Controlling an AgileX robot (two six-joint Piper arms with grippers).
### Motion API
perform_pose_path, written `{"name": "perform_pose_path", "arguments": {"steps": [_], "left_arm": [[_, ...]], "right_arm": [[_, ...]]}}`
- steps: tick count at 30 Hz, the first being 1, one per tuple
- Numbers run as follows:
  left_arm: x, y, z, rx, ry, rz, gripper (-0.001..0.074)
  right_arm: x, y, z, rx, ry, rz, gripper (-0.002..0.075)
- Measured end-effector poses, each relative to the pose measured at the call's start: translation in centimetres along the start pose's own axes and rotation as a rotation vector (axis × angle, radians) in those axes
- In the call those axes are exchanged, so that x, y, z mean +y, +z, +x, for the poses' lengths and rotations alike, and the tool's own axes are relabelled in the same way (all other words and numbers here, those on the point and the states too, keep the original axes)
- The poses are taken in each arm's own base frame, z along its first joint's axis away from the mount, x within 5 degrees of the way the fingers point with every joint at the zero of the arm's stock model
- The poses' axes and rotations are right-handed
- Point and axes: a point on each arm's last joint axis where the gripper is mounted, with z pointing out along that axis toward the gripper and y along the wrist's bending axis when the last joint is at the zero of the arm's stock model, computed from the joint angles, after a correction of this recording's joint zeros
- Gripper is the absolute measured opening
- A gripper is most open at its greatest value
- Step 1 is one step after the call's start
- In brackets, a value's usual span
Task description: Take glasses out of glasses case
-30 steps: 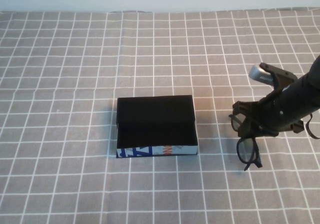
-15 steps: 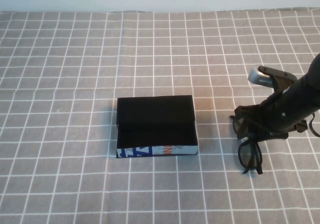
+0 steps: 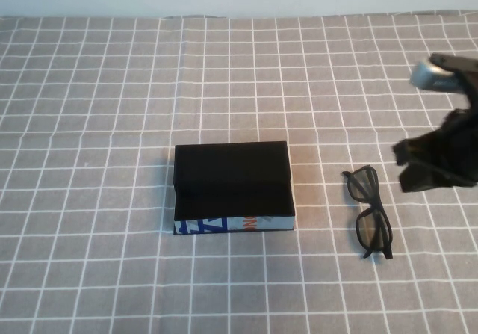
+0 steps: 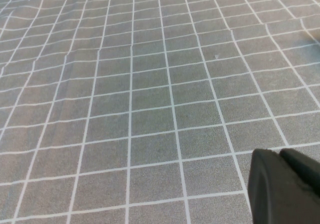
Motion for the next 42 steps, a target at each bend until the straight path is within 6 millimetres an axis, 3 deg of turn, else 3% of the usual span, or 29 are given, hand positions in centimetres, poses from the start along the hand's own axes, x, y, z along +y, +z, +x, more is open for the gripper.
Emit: {"name": "perform_pose_path", "arguments": {"steps": [5,14,20,24,29,36,42], "left_arm": [[0.0,0.0,0.0,0.000,0.000,0.000,-0.0004],[0.0,0.0,0.0,0.000,0.000,0.000,-0.0004],[0.0,0.0,0.0,0.000,0.000,0.000,-0.0004],[0.0,0.0,0.0,0.000,0.000,0.000,-0.0004],[0.0,0.0,0.0,0.000,0.000,0.000,-0.0004],[0.0,0.0,0.0,0.000,0.000,0.000,-0.0004],[0.0,0.0,0.0,0.000,0.000,0.000,-0.0004]], "right_arm": [[0.7,-4.1,4.2,-0.105,-0.035,-0.007,-0.0013],[0.3,-7.4,12.8,-0.219,-0.111,0.007,-0.0016],[0.3,-8.8,14.8,-0.336,-0.147,0.016,-0.0016],[-0.3,-8.2,14.5,-0.469,-0.142,0.036,-0.0016],[-2.3,-6.0,15.2,-0.692,-0.098,0.091,-0.0017],[-6.1,-3.4,20.2,-1.062,-0.018,0.219,-0.0018],[-7.1,-1.9,23.5,-1.218,-0.011,0.250,-0.0018]]}}
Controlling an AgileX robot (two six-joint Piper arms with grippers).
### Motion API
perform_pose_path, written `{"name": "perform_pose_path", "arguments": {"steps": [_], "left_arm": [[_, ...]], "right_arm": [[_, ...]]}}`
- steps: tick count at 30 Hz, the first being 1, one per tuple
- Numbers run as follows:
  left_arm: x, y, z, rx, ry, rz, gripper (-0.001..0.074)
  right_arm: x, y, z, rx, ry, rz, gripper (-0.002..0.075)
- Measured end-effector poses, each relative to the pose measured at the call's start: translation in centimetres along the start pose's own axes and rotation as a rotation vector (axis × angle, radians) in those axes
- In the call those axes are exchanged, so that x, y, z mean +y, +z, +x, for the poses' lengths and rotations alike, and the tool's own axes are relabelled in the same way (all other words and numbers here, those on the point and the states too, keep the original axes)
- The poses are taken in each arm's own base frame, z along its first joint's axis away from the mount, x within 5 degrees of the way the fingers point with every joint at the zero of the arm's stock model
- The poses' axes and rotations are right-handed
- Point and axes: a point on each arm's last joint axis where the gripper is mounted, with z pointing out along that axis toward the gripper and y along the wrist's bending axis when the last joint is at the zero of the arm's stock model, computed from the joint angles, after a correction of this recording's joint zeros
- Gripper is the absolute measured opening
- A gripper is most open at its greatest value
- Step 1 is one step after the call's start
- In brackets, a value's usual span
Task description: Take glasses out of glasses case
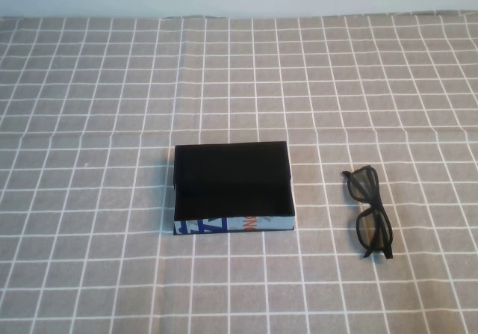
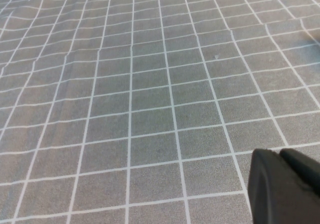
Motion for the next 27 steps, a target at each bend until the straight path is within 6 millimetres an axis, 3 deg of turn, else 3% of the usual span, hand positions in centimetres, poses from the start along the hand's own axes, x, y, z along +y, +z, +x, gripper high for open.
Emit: {"name": "perform_pose_path", "arguments": {"steps": [4,14,27], "left_arm": [[0.0,0.0,0.0,0.000,0.000,0.000,-0.0004],[0.0,0.0,0.0,0.000,0.000,0.000,-0.0004],[0.0,0.0,0.0,0.000,0.000,0.000,-0.0004]], "right_arm": [[0.1,-0.7,0.4,-0.002,-0.005,-0.021,-0.0018],[0.3,-1.0,2.4,0.217,-0.017,-0.045,-0.0018],[0.3,-1.0,2.4,0.222,-0.018,-0.046,-0.0018]]}}
